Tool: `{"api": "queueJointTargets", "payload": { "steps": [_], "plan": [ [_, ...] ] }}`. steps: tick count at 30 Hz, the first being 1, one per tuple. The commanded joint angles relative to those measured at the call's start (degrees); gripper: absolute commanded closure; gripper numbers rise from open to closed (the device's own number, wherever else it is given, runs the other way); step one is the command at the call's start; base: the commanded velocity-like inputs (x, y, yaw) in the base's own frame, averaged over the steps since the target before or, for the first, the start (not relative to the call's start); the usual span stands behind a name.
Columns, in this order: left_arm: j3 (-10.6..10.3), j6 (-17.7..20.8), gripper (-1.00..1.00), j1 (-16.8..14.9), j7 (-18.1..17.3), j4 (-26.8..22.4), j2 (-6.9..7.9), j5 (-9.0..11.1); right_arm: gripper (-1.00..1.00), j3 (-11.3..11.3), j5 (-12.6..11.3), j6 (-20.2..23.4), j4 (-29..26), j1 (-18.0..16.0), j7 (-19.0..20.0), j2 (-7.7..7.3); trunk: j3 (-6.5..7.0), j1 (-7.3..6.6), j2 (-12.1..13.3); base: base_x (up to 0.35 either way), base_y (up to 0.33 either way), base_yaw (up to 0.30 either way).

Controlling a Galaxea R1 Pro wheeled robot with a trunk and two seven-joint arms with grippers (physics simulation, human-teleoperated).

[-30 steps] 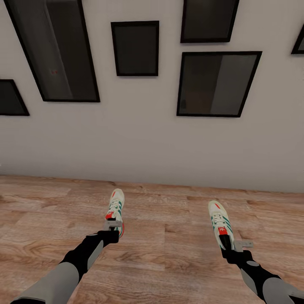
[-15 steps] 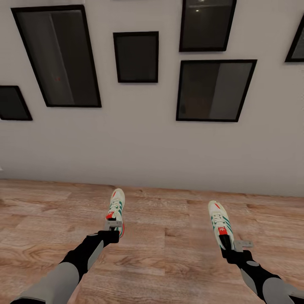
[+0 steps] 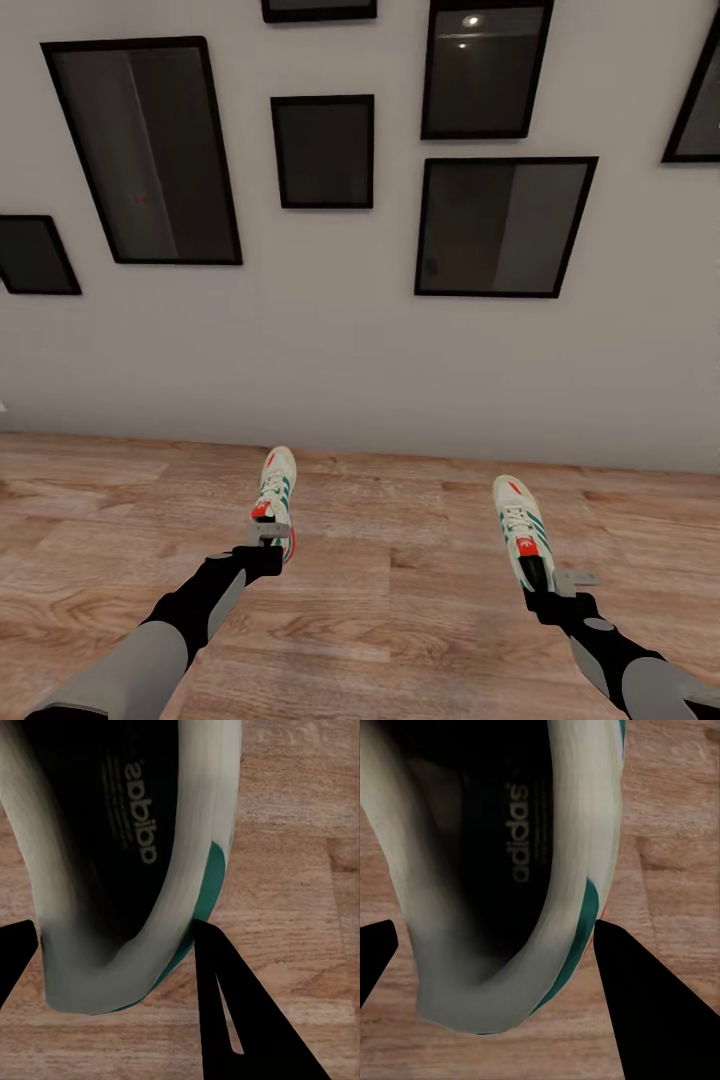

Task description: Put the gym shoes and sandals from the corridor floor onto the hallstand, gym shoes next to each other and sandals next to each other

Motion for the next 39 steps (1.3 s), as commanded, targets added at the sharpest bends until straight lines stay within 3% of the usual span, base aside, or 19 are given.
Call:
{"api": "queueJointTargets", "payload": {
  "steps": [1,25,28,32,35,39],
  "plan": [
    [-0.08,-0.01,1.0,0.0,-0.09,-0.02,0.0,-0.17,1.0,-0.01,-0.05,0.0,0.0,0.0,-0.09,0.0,0.0,0.0,0.0,0.0,0.0,-0.12],
    [-1.28,0.05,1.0,0.0,-0.15,-0.02,-0.08,-0.1,1.0,-0.01,-0.05,0.08,0.06,0.0,-0.09,0.34,0.0,0.0,0.0,0.0,0.0,-0.277],
    [-1.65,0.13,1.0,0.0,-0.2,1.72,0.27,-0.14,1.0,-0.01,-0.05,0.08,0.07,0.0,-0.09,0.33,0.0,0.0,0.0,0.0,0.0,-0.12],
    [-1.85,-0.15,1.0,0.0,-0.4,9.22,1.75,-0.16,1.0,-0.01,-0.01,0.09,0.13,0.03,-0.09,0.34,0.0,0.0,0.0,0.0,0.0,-0.052],
    [-1.92,-0.36,1.0,0.0,-3.23,13.32,2.87,-0.16,1.0,-0.01,0.0,0.09,0.6,0.06,-0.09,0.35,0.0,0.0,0.0,0.0,0.0,-0.029],
    [-1.95,-0.55,1.0,0.0,-11.75,15.26,4.3,-0.18,1.0,-0.01,-0.03,0.09,1.18,0.08,-0.09,0.35,-0.01,0.0,0.0,0.0,0.0,-0.163]
  ]
}}
